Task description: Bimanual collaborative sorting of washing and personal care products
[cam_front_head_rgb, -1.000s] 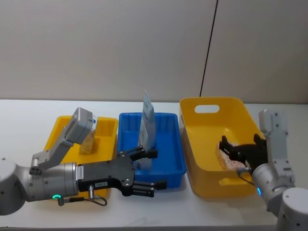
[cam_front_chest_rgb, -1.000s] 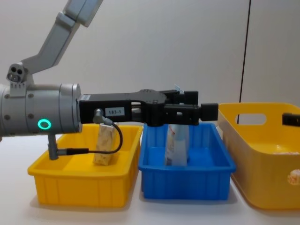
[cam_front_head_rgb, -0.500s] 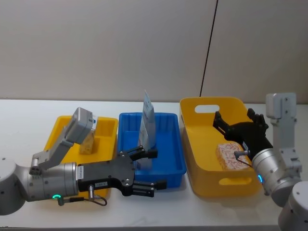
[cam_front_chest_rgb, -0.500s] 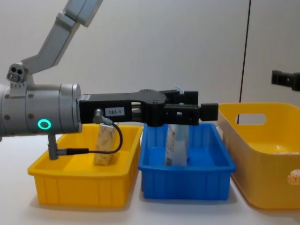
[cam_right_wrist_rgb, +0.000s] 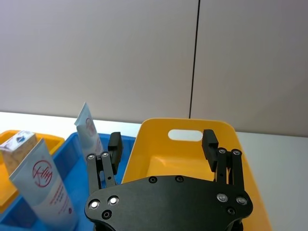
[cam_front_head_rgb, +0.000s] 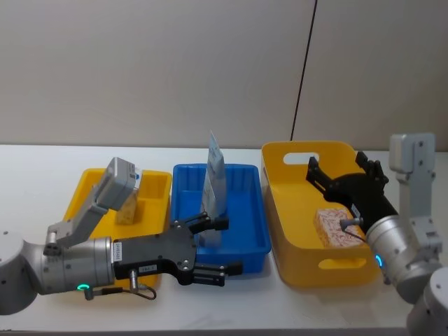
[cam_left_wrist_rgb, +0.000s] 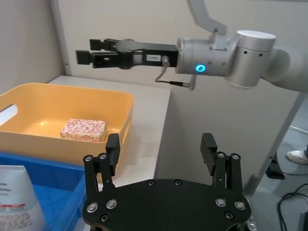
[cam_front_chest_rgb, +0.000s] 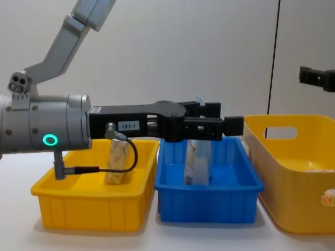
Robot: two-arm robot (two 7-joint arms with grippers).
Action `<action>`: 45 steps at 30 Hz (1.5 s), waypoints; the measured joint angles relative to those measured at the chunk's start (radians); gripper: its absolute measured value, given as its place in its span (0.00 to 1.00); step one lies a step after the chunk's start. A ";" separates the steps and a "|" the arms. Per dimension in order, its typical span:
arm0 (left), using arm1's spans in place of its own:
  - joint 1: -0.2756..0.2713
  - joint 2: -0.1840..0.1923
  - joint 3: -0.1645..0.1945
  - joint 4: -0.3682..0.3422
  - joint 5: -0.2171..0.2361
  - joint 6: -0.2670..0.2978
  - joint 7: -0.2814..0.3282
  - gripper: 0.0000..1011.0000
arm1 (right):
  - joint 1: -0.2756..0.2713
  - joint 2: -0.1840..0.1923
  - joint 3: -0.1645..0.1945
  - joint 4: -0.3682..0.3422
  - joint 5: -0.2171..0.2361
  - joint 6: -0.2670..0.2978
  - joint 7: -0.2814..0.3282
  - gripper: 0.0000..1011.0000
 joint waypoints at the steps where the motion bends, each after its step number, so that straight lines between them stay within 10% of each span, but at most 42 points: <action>1: 0.004 0.000 -0.001 -0.004 0.004 0.000 0.009 0.99 | -0.011 0.001 0.001 -0.005 -0.001 -0.005 0.006 0.99; 25: 0.110 0.001 -0.047 -0.108 0.120 0.004 0.304 0.99 | -0.230 0.016 0.024 -0.104 -0.045 -0.109 0.142 0.99; 45: 0.205 0.001 -0.087 -0.201 0.223 0.008 0.566 0.99 | -0.239 0.017 0.025 -0.108 -0.047 -0.113 0.148 0.99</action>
